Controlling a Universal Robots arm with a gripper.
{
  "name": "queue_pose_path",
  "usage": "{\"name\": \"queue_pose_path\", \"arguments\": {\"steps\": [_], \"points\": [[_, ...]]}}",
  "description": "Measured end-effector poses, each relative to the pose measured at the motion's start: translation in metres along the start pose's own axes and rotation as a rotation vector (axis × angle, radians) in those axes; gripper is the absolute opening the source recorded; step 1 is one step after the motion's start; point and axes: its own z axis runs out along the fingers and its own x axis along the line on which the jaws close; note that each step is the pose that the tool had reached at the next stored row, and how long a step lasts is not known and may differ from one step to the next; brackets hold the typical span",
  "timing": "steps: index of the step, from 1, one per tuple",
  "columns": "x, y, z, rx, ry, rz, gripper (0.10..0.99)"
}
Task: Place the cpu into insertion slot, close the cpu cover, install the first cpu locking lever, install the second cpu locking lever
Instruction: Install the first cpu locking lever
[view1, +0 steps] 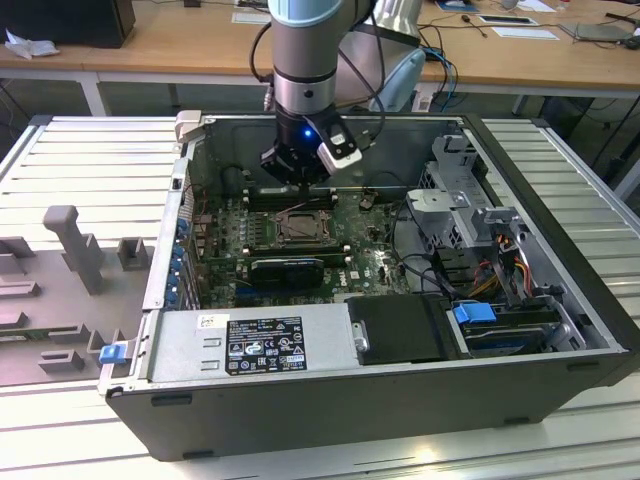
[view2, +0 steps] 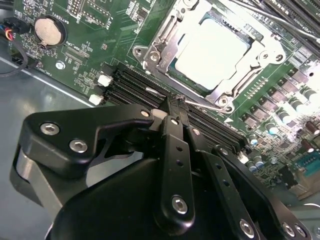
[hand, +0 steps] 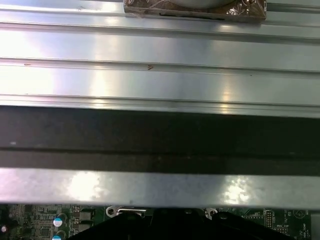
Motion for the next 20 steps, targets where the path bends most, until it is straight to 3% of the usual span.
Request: {"name": "queue_pose_path", "arguments": {"steps": [6,20], "points": [[-0.0079,-0.0007,0.0053,0.0,0.0004,-0.006,0.106],[-0.0084,-0.0017,0.0158,0.006,0.0017,-0.018,0.106]]}}
